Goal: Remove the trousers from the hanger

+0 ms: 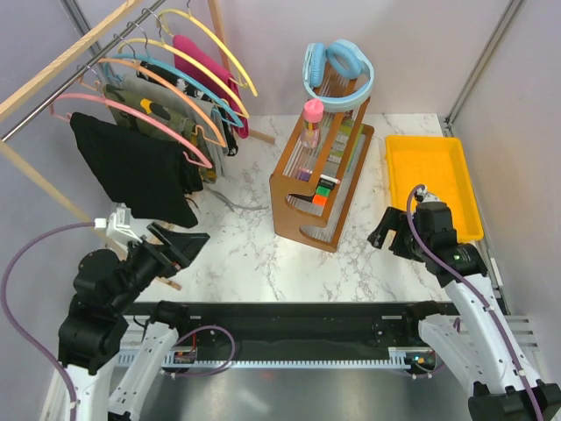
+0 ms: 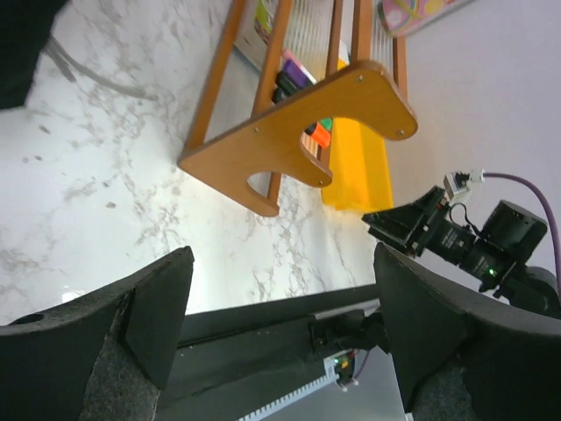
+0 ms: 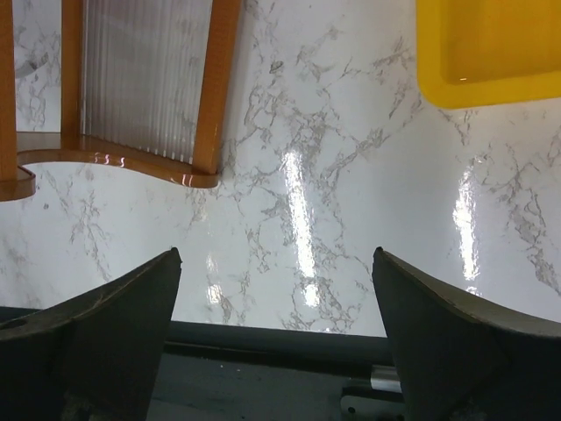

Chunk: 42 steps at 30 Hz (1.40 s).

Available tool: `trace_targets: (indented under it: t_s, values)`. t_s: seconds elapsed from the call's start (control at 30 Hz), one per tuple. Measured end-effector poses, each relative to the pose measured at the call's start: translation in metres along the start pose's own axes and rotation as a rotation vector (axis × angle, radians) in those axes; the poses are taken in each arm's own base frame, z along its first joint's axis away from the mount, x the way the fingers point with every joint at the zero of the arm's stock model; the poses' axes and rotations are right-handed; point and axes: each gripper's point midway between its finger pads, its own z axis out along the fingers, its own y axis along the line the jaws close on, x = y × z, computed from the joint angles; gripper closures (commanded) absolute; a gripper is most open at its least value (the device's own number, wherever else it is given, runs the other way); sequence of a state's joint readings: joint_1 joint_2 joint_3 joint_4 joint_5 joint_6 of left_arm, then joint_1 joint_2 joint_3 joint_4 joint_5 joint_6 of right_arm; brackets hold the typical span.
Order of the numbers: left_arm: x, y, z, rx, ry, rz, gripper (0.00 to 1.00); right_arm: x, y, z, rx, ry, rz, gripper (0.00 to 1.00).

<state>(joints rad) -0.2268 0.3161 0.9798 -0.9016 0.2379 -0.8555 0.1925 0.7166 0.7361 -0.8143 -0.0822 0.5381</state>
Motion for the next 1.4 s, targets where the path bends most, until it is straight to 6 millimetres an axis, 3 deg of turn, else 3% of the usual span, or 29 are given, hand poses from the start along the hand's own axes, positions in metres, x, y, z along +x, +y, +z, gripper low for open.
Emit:
trace_targets:
  t_s: [0.13,0.27,0.47,0.63,0.8,0.93,1.03,1.1,1.2,1.4]
  values:
    - [-0.031,-0.012,-0.018,-0.074,-0.07,0.068,0.1,0.002,0.005,-0.003,-0.026,0.024,-0.035,0.02]
    - [-0.081,-0.039,-0.029,-0.146,-0.161,0.155,0.07,-0.004,0.02,-0.013,-0.101,0.021,-0.087,0.02]
    - [-0.147,-0.084,-0.009,-0.186,-0.228,0.209,0.07,-0.011,0.038,-0.029,-0.203,-0.009,-0.159,0.02]
    - [-0.189,-0.103,0.002,-0.228,-0.317,0.211,0.07,-0.016,0.045,-0.035,-0.231,-0.021,-0.198,0.02]
    - [-0.223,-0.125,0.008,-0.219,-0.408,0.205,0.16,-0.017,0.046,-0.04,-0.242,-0.028,-0.221,0.02]
    - [-0.227,-0.121,0.027,-0.243,-0.393,0.169,0.2,-0.02,0.049,-0.048,-0.256,-0.052,-0.227,0.02]
    - [-0.226,-0.107,0.048,-0.291,-0.377,0.133,0.26,-0.025,0.054,-0.054,-0.273,-0.073,-0.232,0.02]
    - [-0.222,-0.09,0.065,-0.34,-0.367,0.111,0.34,-0.028,0.057,-0.058,-0.281,-0.082,-0.235,0.02]
    - [-0.213,-0.062,0.084,-0.418,-0.346,0.093,0.34,-0.031,0.06,-0.062,-0.29,-0.093,-0.238,0.02]
    - [-0.222,-0.045,0.091,-0.48,-0.419,0.084,0.39,-0.034,0.063,-0.065,-0.299,-0.102,-0.24,0.02]
